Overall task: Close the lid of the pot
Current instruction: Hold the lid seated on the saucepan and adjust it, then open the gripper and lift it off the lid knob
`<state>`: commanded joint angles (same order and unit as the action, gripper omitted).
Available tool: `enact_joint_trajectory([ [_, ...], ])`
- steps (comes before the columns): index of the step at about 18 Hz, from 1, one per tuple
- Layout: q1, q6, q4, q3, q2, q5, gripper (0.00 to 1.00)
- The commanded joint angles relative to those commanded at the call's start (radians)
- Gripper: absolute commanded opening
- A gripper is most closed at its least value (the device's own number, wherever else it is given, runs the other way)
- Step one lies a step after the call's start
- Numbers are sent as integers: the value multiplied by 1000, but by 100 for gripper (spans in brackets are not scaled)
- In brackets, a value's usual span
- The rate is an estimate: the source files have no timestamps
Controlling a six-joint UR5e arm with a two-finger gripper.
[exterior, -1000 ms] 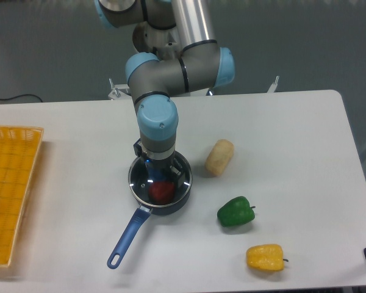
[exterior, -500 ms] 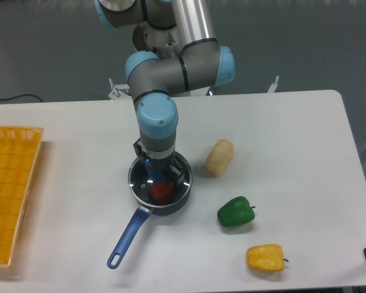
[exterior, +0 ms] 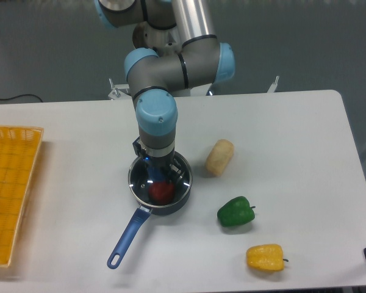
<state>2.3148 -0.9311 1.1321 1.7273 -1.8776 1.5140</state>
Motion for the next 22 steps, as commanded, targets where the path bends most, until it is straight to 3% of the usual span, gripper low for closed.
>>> enact_joint_trajectory([
  [3,0,-2,0,0,9,-2,100],
  [15,15,-15,2,-8,51,-2,100],
  [19,64,-20,8,-40,69,0,100],
  [22,112,-131,14,-45,93,3,100],
])
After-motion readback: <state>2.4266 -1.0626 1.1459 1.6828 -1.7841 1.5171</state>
